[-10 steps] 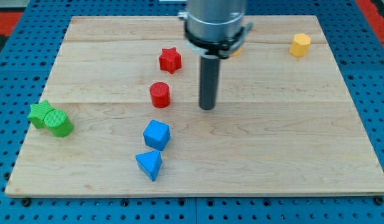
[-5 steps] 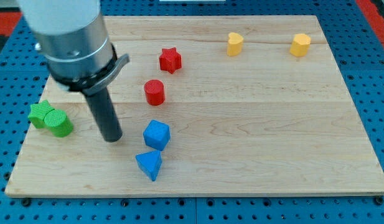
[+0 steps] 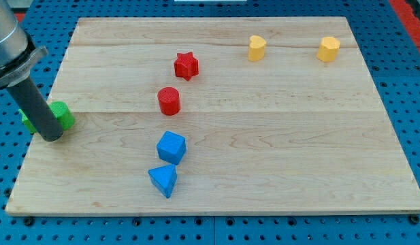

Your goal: Place the green circle at the top right side of the red star

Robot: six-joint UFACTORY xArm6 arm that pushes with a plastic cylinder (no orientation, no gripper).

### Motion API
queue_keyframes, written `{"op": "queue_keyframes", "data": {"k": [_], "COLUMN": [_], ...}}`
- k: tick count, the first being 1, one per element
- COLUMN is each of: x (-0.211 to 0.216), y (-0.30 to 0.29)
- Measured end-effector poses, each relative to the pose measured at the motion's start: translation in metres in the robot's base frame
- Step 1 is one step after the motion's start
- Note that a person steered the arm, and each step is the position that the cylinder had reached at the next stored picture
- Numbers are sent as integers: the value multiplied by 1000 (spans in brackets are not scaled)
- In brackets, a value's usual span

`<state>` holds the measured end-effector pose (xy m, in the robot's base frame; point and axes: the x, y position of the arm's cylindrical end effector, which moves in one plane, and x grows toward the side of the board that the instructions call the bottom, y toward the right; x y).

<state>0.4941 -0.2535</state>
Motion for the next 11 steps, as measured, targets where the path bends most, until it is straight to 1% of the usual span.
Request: {"op": "queue_keyframes", "data": {"k": [1, 3, 4, 5, 6, 8, 9, 11], "x": [-7, -73, -94, -58, -67, -170, -183, -208], "y": [-17, -11, 9, 8, 25, 95, 99, 156]}}
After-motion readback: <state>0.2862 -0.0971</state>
